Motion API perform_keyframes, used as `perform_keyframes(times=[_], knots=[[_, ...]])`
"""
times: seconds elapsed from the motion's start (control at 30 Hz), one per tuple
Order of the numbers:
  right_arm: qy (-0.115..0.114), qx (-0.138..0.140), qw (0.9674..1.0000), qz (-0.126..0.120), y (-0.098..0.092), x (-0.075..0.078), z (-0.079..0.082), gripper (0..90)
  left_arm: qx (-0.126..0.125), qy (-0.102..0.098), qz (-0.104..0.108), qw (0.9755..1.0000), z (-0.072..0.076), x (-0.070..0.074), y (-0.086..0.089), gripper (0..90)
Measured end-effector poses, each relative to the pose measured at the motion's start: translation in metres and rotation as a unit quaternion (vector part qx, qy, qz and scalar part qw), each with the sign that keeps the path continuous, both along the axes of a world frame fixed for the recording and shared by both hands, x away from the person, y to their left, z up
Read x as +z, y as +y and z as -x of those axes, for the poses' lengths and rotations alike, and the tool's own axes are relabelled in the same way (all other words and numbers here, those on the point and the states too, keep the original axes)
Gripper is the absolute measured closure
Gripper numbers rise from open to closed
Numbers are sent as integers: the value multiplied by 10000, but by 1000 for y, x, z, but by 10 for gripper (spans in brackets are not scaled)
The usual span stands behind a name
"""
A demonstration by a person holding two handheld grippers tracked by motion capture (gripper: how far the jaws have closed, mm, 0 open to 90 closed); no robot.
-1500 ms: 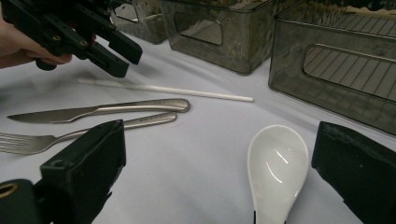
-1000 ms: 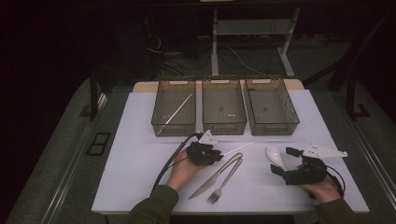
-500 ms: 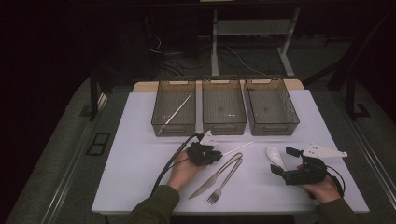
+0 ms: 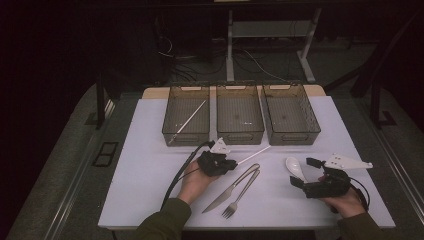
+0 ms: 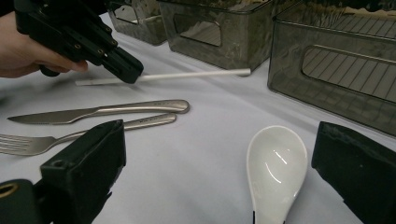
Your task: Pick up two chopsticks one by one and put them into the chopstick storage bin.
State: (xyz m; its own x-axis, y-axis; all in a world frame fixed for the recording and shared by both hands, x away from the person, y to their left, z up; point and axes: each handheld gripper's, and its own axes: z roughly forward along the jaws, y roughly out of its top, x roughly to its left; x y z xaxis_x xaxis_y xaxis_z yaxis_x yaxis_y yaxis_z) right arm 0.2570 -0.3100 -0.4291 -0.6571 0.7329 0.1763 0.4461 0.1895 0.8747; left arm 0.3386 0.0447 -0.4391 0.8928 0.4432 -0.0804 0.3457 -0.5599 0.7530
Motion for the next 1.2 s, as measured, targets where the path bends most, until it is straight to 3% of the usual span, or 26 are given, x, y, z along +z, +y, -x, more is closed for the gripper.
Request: perform_keyframes(times=[0.23,0.57,0.77,1.2], knots=[[-2,-3,10000,-9,0,0,0,33,99,-180,365,9991,3,19,13,843],[-10,-3,10000,-1,0,0,0,32,279,-409,807,9955,12,46,41,844],[-12,-2,10000,1,0,0,1,33,317,-498,873,9944,16,55,55,847],[-12,-2,10000,-17,0,1,1,33,449,-447,991,9931,14,66,80,847]])
